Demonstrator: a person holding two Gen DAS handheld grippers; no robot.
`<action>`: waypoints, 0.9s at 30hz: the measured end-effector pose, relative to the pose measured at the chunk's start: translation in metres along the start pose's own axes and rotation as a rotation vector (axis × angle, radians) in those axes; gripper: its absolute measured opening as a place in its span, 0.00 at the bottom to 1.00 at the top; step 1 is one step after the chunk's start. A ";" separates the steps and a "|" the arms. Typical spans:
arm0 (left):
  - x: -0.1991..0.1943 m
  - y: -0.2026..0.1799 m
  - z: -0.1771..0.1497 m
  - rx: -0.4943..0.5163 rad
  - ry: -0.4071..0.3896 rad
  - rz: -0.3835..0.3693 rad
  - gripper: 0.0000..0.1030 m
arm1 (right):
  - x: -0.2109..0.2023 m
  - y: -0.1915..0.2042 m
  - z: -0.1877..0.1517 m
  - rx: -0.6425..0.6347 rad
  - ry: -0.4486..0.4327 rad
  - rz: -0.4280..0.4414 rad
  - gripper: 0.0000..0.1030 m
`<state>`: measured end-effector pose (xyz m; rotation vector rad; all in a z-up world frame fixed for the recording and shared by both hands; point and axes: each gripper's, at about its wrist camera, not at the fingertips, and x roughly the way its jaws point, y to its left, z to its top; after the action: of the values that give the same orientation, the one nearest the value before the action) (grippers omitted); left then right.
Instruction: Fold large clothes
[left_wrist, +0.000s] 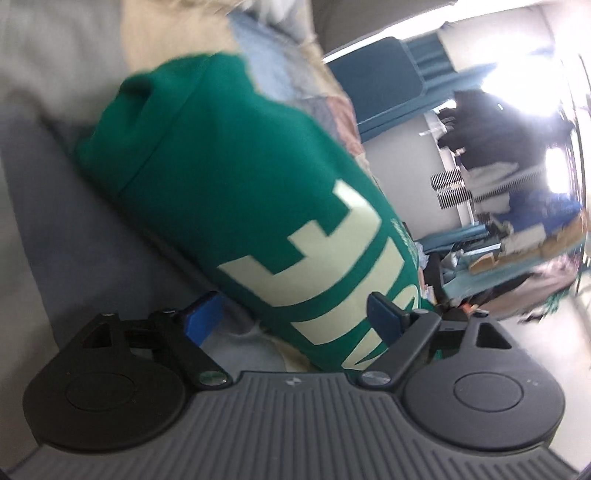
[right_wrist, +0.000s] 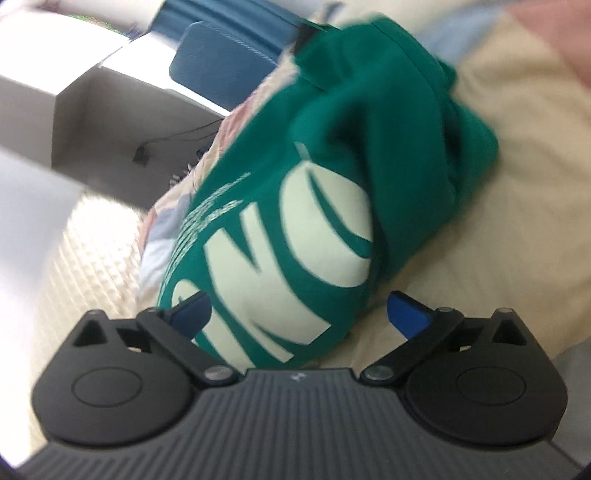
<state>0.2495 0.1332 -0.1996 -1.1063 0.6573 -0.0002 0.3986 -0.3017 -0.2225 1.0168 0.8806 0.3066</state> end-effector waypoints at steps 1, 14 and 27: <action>0.003 0.005 0.002 -0.037 0.010 -0.009 0.87 | 0.005 -0.006 0.002 0.025 -0.010 -0.001 1.00; 0.017 0.040 0.027 -0.237 -0.096 -0.121 0.88 | 0.027 -0.003 0.032 0.087 -0.147 0.247 1.00; 0.012 0.033 0.038 -0.216 -0.064 -0.214 0.91 | 0.060 0.005 0.049 0.150 -0.134 0.226 1.00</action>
<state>0.2673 0.1764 -0.2214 -1.3754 0.4871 -0.0785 0.4743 -0.2925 -0.2368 1.2647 0.6758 0.3621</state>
